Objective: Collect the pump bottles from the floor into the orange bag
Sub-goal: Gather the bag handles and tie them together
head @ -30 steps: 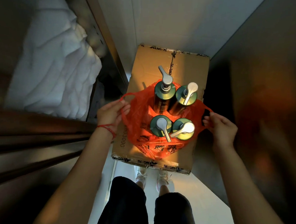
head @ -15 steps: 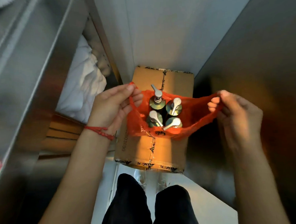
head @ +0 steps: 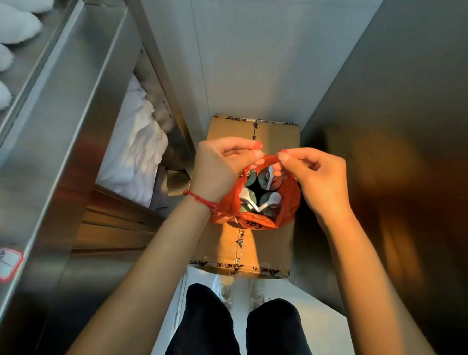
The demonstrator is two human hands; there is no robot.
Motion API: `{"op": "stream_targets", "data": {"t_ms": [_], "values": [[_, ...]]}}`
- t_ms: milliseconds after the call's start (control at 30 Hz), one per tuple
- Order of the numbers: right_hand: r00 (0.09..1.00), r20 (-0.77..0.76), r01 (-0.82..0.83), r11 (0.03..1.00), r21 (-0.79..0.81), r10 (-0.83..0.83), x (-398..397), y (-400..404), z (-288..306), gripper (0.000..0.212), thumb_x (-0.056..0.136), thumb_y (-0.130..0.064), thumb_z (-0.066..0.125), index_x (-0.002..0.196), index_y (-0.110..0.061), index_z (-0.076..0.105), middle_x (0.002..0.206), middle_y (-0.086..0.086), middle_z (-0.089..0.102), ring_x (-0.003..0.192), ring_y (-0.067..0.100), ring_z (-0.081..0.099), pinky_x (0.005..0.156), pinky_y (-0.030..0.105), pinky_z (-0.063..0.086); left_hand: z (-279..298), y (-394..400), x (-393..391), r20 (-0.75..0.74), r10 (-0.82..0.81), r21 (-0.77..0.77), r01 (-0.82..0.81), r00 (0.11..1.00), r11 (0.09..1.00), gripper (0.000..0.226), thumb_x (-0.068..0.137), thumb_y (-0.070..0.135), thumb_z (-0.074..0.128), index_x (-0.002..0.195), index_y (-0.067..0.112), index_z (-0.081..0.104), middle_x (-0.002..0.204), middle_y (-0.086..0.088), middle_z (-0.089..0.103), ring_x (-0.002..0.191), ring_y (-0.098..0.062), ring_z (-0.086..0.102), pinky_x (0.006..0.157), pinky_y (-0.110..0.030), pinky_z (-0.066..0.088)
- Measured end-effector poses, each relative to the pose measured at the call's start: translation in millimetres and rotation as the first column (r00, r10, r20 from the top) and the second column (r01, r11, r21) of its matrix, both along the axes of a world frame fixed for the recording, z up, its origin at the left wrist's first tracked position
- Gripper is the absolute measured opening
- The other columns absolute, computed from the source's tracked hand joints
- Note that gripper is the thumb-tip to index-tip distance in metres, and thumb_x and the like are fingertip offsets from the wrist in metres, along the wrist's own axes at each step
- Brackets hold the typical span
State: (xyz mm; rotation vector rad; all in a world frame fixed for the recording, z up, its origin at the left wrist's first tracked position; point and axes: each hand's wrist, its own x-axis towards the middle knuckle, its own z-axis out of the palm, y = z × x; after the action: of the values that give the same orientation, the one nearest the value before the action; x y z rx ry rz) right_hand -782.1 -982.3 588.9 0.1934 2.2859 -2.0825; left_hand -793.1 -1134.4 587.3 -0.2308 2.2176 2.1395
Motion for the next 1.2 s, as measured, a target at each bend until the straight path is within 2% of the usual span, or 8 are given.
{"op": "stream_targets", "data": {"t_ms": [100, 300, 400, 633, 800, 967, 1100, 1200], "values": [[0.998, -0.010, -0.065, 0.997, 0.048, 0.066, -2.3, -1.5, -0.5, 0.013, 0.082, -0.007, 0.064, 0.075, -0.017, 0.069, 0.056, -0.016, 0.068, 0.058, -0.002, 0.063, 0.057, 0.010, 0.047, -3.7, 5.5, -3.5, -0.048, -0.017, -0.064, 0.014, 0.999, 0.998, 0.020, 0.071, 0.004, 0.071, 0.079, 0.022, 0.072, 0.070, 0.010, 0.070, 0.067, -0.003, 0.066, 0.066, -0.014, 0.050], [0.986, 0.001, -0.166, 0.973, 0.158, 0.168, -6.3, 1.5, -1.7, 0.009, 0.082, -0.010, 0.064, 0.078, -0.015, 0.070, 0.060, -0.009, 0.068, 0.063, 0.004, 0.064, 0.063, 0.017, 0.051, -5.5, 16.1, -15.3, -0.158, -0.102, -0.161, 0.076, 0.982, 0.984, 0.017, 0.075, -0.003, 0.065, 0.092, 0.000, 0.069, 0.081, -0.008, 0.065, 0.070, 0.003, 0.060, 0.070, -0.012, 0.047], [0.975, -0.022, -0.210, 0.947, 0.244, 0.222, -7.5, 3.2, -0.8, 0.008, 0.082, -0.011, 0.065, 0.078, -0.013, 0.071, 0.068, 0.001, 0.069, 0.067, 0.012, 0.065, 0.067, 0.024, 0.053, -4.4, 18.7, -20.9, -0.177, -0.203, -0.232, 0.160, 0.963, 0.959, 0.017, 0.077, -0.006, 0.062, 0.094, -0.005, 0.067, 0.086, -0.016, 0.064, 0.075, -0.004, 0.058, 0.072, -0.013, 0.047], [0.976, -0.086, -0.161, 0.931, 0.326, 0.199, -10.2, 9.7, -3.4, 0.007, 0.081, -0.012, 0.066, 0.083, -0.015, 0.073, 0.073, -0.004, 0.070, 0.071, 0.008, 0.065, 0.070, 0.020, 0.050, -9.6, 17.0, -27.4, -0.198, -0.262, -0.271, 0.205, 0.944, 0.941, 0.016, 0.079, -0.003, 0.062, 0.094, -0.003, 0.068, 0.104, -0.016, 0.062, 0.098, -0.019, 0.058, 0.088, -0.027, 0.046], [0.985, -0.102, -0.106, 0.954, 0.280, 0.140, -11.2, 12.1, -5.8, 0.007, 0.079, -0.012, 0.068, 0.083, -0.015, 0.073, 0.076, -0.003, 0.071, 0.074, 0.010, 0.066, 0.072, 0.022, 0.051, -13.7, 18.0, -24.5, -0.141, -0.249, -0.194, 0.220, 0.958, 0.956, 0.017, 0.080, -0.003, 0.060, 0.096, -0.004, 0.066, 0.090, -0.005, 0.066, 0.073, 0.006, 0.062, 0.073, -0.011, 0.049], [0.985, -0.109, -0.101, 0.958, 0.269, 0.135, -14.9, 11.7, -4.6, 0.007, 0.078, -0.012, 0.070, 0.081, -0.018, 0.072, 0.074, -0.003, 0.069, 0.073, 0.012, 0.065, 0.071, 0.026, 0.051, -15.5, 14.9, -22.5, -0.093, -0.295, -0.178, 0.275, 0.951, 0.945, 0.021, 0.079, -0.006, 0.060, 0.100, -0.004, 0.064, 0.093, -0.017, 0.067, 0.080, -0.015, 0.065, 0.077, -0.022, 0.052], [0.974, -0.159, -0.108, 0.947, 0.304, 0.162, -18.2, 8.2, -5.5, 0.010, 0.075, -0.011, 0.072, 0.081, -0.019, 0.072, 0.072, 0.001, 0.060, 0.068, 0.004, 0.055, 0.064, 0.014, 0.042, -17.3, 17.2, -20.0, 0.001, -0.419, -0.048, 0.418, 0.908, 0.907, 0.040, 0.072, -0.015, 0.062, 0.109, 0.000, 0.059, 0.098, -0.012, 0.064, 0.078, -0.004, 0.062, 0.076, -0.014, 0.050], [0.977, -0.141, -0.110, 0.948, 0.298, 0.158, -20.5, 5.9, -10.4, 0.008, 0.074, -0.014, 0.073, 0.079, -0.020, 0.071, 0.071, -0.002, 0.052, 0.066, 0.001, 0.049, 0.060, 0.010, 0.036, -20.4, 20.5, -19.6, 0.050, -0.381, -0.009, 0.382, 0.923, 0.924, 0.029, 0.072, -0.015, 0.061, 0.101, -0.007, 0.061, 0.068, -0.002, 0.068, 0.064, 0.001, 0.060, 0.064, -0.010, 0.049]]}}
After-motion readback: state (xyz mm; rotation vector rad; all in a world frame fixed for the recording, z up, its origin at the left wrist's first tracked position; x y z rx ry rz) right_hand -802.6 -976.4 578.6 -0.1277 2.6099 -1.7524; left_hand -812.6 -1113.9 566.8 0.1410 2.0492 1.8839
